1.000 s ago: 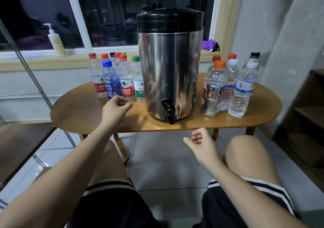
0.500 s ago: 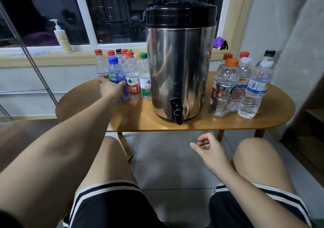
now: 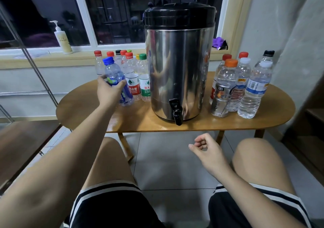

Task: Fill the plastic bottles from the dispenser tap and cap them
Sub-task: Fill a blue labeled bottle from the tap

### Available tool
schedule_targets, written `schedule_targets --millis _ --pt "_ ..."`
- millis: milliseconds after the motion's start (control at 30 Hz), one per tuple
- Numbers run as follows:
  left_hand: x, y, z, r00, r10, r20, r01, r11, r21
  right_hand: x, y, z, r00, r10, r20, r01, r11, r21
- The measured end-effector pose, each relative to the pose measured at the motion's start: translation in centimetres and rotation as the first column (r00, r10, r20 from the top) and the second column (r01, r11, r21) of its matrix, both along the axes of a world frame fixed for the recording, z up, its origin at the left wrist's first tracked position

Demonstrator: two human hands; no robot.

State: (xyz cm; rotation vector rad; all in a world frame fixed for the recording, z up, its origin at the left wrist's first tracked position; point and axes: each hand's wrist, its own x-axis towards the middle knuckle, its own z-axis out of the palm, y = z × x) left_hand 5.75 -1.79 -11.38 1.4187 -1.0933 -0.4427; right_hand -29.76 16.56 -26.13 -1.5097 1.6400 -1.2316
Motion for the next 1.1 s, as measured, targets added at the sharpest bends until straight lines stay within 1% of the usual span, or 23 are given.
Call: schedule_targets --millis 100,233,333,467,567,633,733,800,867,1000,1100 --pt "-1.4 5.1 -1.0 0.997 -0.071 -0.038 0.067 0.994 -0.083 0.0 0.0 0.0 1.000 0.011 0.007 -0.011 1.000 -0.005" --pt "-3.5 11.7 -2.9 0.989 -0.146 -0.018 0.144 0.985 -0.100 0.6 0.2 0.4 0.999 0.039 -0.017 -0.039 0.999 0.005" --pt "-4.9 15.3 -4.1 0.987 -0.158 -0.017 0.155 0.980 -0.122 1.0 0.4 0.7 0.997 0.069 -0.042 -0.069 0.998 0.010" --pt "-7.2 18.3 -5.8 0.986 -0.157 -0.059 0.146 0.977 -0.157 1.3 0.7 0.6 0.992 0.125 -0.025 -0.125 0.992 0.007" --pt "-8.8 19.5 -8.0 0.974 -0.221 -0.055 0.217 0.973 -0.083 1.5 1.2 1.0 0.980 0.197 -0.026 -0.197 0.980 0.010" --pt "-9.4 19.9 -9.7 0.948 -0.317 -0.036 0.317 0.948 -0.002 1.6 1.5 1.1 0.967 0.256 -0.012 -0.255 0.966 0.042" --pt "-10.3 20.3 -11.0 0.872 -0.489 0.010 0.480 0.861 0.168 1.9 1.9 1.1 0.943 0.332 0.017 -0.332 0.939 0.089" --pt "-11.1 20.7 -11.2 0.823 -0.568 0.001 0.549 0.797 0.252 2.2 2.3 1.0 0.935 0.355 0.001 -0.352 0.928 0.119" --pt "-11.7 20.9 -11.4 0.794 -0.607 -0.012 0.585 0.759 0.286 2.6 2.9 1.1 0.927 0.375 -0.016 -0.368 0.917 0.153" --pt "-11.9 20.8 -12.0 0.759 -0.651 -0.022 0.626 0.719 0.302 2.7 3.4 1.1 0.923 0.377 -0.069 -0.357 0.912 0.202" --pt "-11.9 20.8 -11.6 0.781 -0.623 -0.038 0.612 0.751 0.247 2.2 3.4 1.1 0.912 0.379 -0.156 -0.339 0.912 0.232"
